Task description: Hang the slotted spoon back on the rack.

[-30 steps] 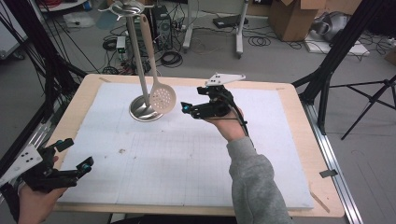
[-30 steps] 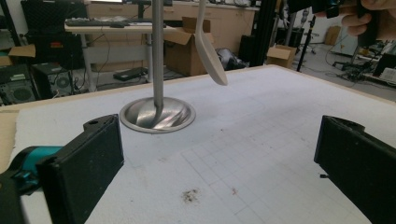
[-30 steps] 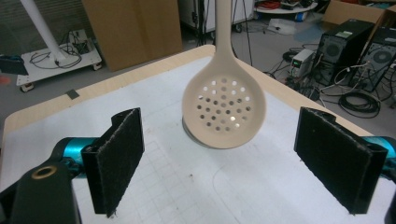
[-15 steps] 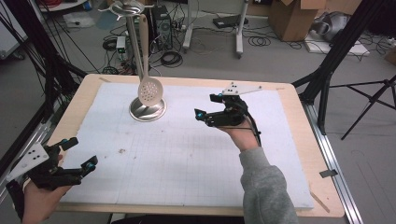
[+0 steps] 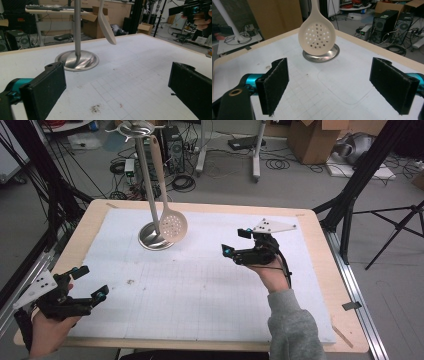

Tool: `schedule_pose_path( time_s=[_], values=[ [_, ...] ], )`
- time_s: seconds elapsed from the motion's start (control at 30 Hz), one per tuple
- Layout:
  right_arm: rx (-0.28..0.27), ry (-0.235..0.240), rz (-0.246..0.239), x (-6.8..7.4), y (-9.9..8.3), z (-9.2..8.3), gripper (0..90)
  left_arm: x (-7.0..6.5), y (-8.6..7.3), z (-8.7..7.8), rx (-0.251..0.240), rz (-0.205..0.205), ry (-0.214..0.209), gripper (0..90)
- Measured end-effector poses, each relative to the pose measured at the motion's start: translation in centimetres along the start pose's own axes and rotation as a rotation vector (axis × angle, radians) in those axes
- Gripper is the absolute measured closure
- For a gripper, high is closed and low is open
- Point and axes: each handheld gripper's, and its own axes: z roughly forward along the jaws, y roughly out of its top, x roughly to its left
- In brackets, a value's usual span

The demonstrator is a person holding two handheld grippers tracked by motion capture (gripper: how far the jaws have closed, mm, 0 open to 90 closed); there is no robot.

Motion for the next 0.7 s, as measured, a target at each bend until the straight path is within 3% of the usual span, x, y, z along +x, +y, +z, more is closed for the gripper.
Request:
schedule_pose_path(
  time_s=[0.7],
  values=[
    [0.015,-0.046,-0.01,-0.5,-3.4,-2.4,15.0,0.2,-0.1,0.1,0.009,-0.001,0.012,1.8]
  ],
)
